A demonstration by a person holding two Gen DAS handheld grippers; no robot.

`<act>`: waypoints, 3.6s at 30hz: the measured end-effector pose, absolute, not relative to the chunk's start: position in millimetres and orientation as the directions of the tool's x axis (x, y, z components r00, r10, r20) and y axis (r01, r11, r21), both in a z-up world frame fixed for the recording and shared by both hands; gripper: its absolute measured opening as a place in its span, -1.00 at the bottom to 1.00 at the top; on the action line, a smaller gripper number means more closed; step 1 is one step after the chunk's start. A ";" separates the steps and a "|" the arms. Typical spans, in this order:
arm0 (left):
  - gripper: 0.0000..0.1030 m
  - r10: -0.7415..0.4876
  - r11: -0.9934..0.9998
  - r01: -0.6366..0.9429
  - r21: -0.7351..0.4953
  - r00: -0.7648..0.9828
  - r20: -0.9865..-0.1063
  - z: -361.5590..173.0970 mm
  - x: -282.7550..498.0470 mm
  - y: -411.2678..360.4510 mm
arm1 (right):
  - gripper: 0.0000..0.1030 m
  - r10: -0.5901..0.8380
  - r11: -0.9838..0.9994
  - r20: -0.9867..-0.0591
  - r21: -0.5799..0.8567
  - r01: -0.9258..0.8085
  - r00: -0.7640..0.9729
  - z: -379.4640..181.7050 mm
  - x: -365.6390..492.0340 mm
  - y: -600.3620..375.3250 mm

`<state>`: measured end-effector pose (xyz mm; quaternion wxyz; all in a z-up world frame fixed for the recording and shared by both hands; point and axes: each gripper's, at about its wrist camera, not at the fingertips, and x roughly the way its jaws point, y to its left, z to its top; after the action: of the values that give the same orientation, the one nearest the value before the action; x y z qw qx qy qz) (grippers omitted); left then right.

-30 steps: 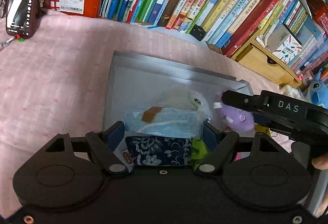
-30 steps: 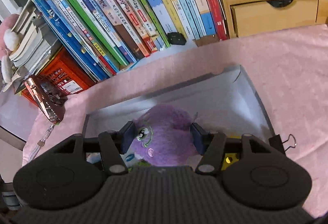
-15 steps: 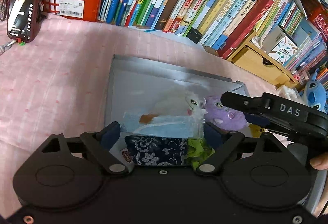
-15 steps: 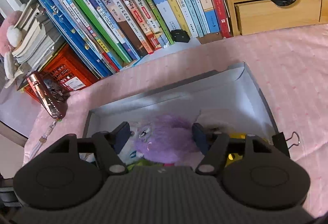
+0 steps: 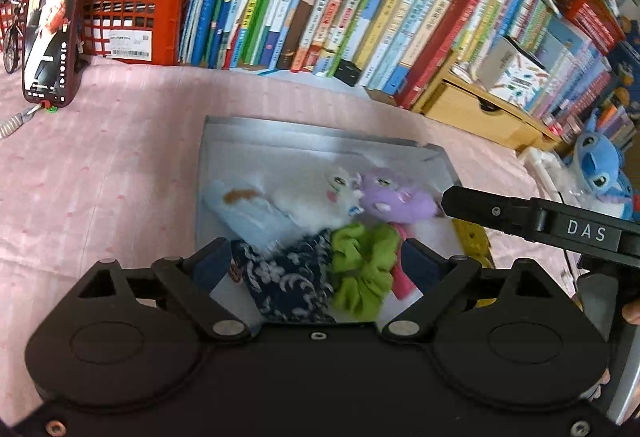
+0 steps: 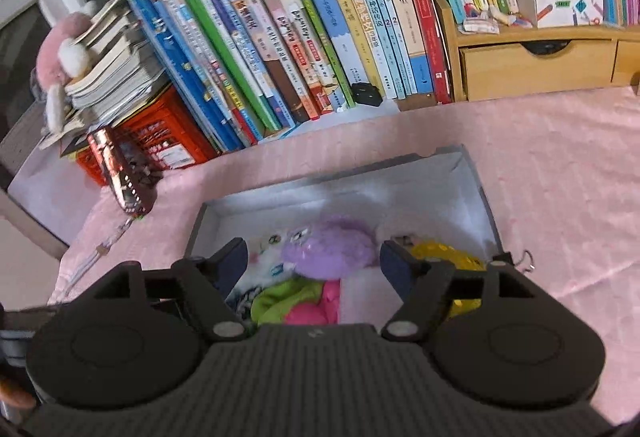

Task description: Organize soft objects

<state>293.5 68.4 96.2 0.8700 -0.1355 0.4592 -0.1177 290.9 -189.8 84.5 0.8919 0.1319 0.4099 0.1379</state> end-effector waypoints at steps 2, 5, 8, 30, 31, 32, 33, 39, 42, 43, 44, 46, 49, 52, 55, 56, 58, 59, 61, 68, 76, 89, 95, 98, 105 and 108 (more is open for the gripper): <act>0.77 -0.332 0.937 0.099 -0.335 0.546 -0.769 100.7 284.4 65.1 | 0.61 0.359 0.927 -0.690 0.344 -0.152 0.628 89.4 281.1 -192.5; 0.77 -0.341 0.938 0.132 -0.322 0.532 -0.775 105.9 271.4 61.4 | 0.61 0.368 0.925 -0.682 0.337 -0.176 0.632 95.4 265.6 -196.7; 0.77 -0.347 0.937 0.168 -0.305 0.509 -0.788 109.2 261.0 55.7 | 0.62 0.375 0.925 -0.681 0.323 -0.201 0.630 100.2 249.2 -200.6; 0.15 -0.273 0.891 0.438 -0.121 0.304 -0.913 101.4 230.0 -19.4 | 0.63 0.373 0.884 -0.720 0.083 -0.460 0.586 118.8 151.4 -195.2; 0.12 -0.265 0.892 0.438 -0.113 0.302 -0.916 99.3 230.8 -21.5 | 0.63 0.371 0.883 -0.719 0.078 -0.462 0.588 118.2 149.7 -196.5; 0.10 -0.258 0.893 0.436 -0.109 0.298 -0.919 97.6 232.0 -23.0 | 0.63 0.369 0.883 -0.717 0.073 -0.463 0.591 117.9 147.7 -198.2; 0.06 -0.256 0.894 0.435 -0.111 0.291 -0.922 95.9 233.7 -24.1 | 0.63 0.370 0.882 -0.715 0.071 -0.466 0.593 117.8 146.0 -199.7; -0.13 -0.231 0.886 0.455 -0.092 0.262 -0.937 85.0 237.2 -33.3 | 0.63 0.375 0.875 -0.703 0.052 -0.482 0.605 115.2 132.0 -210.0; -0.62 -0.214 0.886 0.459 -0.069 0.273 -0.938 81.1 235.4 -38.0 | 0.63 0.378 0.869 -0.701 0.042 -0.494 0.605 111.7 125.2 -210.5; -0.70 -0.211 0.888 0.455 -0.063 0.282 -0.936 81.3 235.2 -38.1 | 0.63 0.379 0.865 -0.700 0.037 -0.500 0.605 110.5 123.0 -209.1; -0.72 -0.215 0.891 0.450 -0.062 0.298 -0.930 83.0 235.1 -37.4 | 0.63 0.381 0.860 -0.701 0.029 -0.509 0.603 109.1 120.6 -207.5; -0.77 -0.231 0.899 0.432 -0.070 0.334 -0.914 89.7 235.3 -34.1 | 0.63 0.382 0.849 -0.701 0.008 -0.528 0.602 106.2 113.9 -202.7; -0.78 -0.259 0.911 0.401 -0.098 0.371 -0.892 104.1 235.8 -26.5 | 0.63 0.389 0.830 -0.698 -0.017 -0.558 0.601 103.0 102.6 -193.4; -0.78 -0.271 0.912 0.399 -0.098 0.407 -0.872 117.7 233.7 -21.7 | 0.63 0.395 0.810 -0.688 -0.052 -0.584 0.609 99.4 88.1 -183.0; -0.78 -0.273 0.912 0.400 -0.085 0.440 -0.855 128.9 231.0 -18.9 | 0.62 0.384 0.777 -0.674 -0.134 -0.615 0.631 94.2 71.1 -168.4; -0.78 -0.270 0.913 0.399 -0.078 0.452 -0.850 131.9 230.1 -18.1 | 0.60 0.365 0.762 -0.672 -0.182 -0.621 0.644 91.8 66.0 -161.6; -0.78 -0.263 0.917 0.393 -0.064 0.477 -0.839 137.0 227.8 -17.6 | 0.45 0.319 0.720 -0.670 -0.288 -0.631 0.670 87.1 58.0 -146.7; -0.77 -0.261 0.918 0.393 -0.058 0.486 -0.834 139.7 226.7 -16.4 | 0.43 0.302 0.688 -0.671 -0.339 -0.642 0.678 84.2 54.9 -138.9; -0.78 -0.269 0.919 0.388 -0.066 0.498 -0.824 143.8 224.5 -12.1 | 0.33 0.290 0.622 -0.680 -0.402 -0.673 0.674 79.7 50.7 -124.2; -0.78 -0.304 0.913 0.402 -0.076 0.541 -0.784 160.4 215.5 4.6 | -0.10 0.203 0.467 -0.695 -0.551 -0.692 0.690 45.9 42.8 -84.7; -0.78 -0.339 0.899 0.433 -0.065 0.595 -0.728 165.2 200.3 19.3 | -0.33 0.068 0.395 -0.619 -0.704 -0.591 0.783 -1.6 47.5 -66.9; -0.77 -0.388 0.885 0.454 -0.104 0.596 -0.703 152.1 199.3 32.5 | -0.47 0.026 0.411 -0.583 -0.734 -0.540 0.812 -15.7 67.0 -57.6; -0.77 -0.384 0.888 0.448 -0.102 0.601 -0.701 148.9 198.6 34.4 | -0.94 0.039 0.447 -0.562 -0.729 -0.518 0.826 -11.2 67.8 -60.3; -0.77 -0.386 0.888 0.448 -0.105 0.602 -0.699 149.0 197.5 33.5 | -0.96 0.066 0.448 -0.559 -0.724 -0.525 0.827 -7.8 60.1 -59.4; -0.78 -0.390 0.889 0.444 -0.111 0.607 -0.692 151.5 193.4 30.7 | -0.96 0.144 0.444 -0.543 -0.712 -0.544 0.827 2.5 30.8 -56.4; -0.78 -0.393 0.890 0.441 -0.118 0.609 -0.689 153.2 191.9 31.4 | -0.96 0.182 0.481 -0.536 -0.683 -0.550 0.824 11.0 20.8 -59.5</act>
<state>191.9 31.4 153.2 0.8965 0.0318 0.3758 -0.2327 20.8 -59.5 11.0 0.8370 -0.4600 0.2002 0.2185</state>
